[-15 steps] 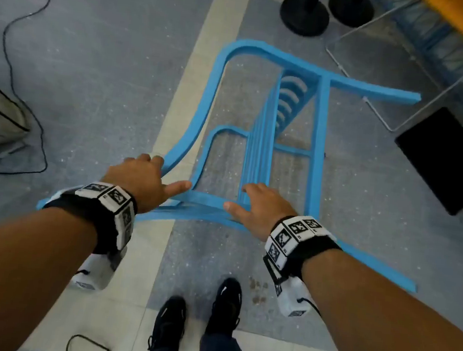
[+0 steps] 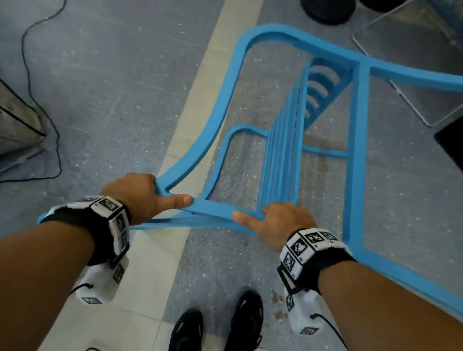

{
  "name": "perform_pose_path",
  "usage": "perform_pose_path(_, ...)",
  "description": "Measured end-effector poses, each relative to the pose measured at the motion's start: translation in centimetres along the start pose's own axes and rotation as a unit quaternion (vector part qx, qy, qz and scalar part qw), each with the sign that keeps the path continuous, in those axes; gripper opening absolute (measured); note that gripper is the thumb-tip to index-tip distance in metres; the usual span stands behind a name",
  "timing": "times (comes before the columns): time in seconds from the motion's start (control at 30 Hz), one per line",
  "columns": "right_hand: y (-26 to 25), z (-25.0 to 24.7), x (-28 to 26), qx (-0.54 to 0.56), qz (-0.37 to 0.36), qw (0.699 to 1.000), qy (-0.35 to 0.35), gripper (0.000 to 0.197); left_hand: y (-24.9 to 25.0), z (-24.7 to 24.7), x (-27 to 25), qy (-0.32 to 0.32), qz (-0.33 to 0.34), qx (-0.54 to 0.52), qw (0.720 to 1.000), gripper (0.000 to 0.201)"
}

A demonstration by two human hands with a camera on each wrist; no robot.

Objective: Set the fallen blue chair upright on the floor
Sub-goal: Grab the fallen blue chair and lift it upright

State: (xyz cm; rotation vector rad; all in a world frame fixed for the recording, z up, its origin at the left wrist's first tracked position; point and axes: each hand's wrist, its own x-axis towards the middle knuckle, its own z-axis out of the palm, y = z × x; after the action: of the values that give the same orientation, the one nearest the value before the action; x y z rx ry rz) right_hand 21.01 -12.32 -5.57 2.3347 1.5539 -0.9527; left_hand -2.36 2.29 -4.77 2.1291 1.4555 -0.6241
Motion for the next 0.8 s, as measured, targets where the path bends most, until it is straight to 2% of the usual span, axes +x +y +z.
perform_pose_path(0.17, 2.4, -1.0, -3.1, 0.009, 0.02, 0.999, 0.027, 0.096, 2.9, -0.9, -3.2, 0.001, 0.015, 0.018, 1.0, 0.089)
perform_pose_path(0.3, 4.3, -2.9, -7.0, 0.046, 0.042, 0.997, 0.04, 0.099, 6.5, -4.2, -6.5, 0.028, 0.049, 0.028, 0.998, 0.091)
perform_pose_path(0.43, 5.9, -3.0, -12.2, 0.087, 0.08, 0.99, 0.079, 0.089, 10.7, -7.6, -10.2, 0.026, 0.099, 0.067, 0.992, 0.084)
perform_pose_path(0.57, 8.2, -2.1, -17.1, 0.163, 0.14, 0.965, 0.147, 0.097, 16.3, -9.7, -14.0, 0.024, 0.165, 0.128, 0.978, 0.075)
perform_pose_path(0.7, 11.8, -2.4, -21.2, 0.24, 0.176, 0.933, 0.204, 0.101, 22.8, -10.9, -17.6, 0.027, 0.253, 0.177, 0.951, 0.07)
perform_pose_path(0.8, 13.1, -2.3, -24.9, 0.267, 0.166, 0.912, 0.263, 0.082, 27.3, -11.3, -20.3, 0.024, 0.312, 0.195, 0.929, 0.064)
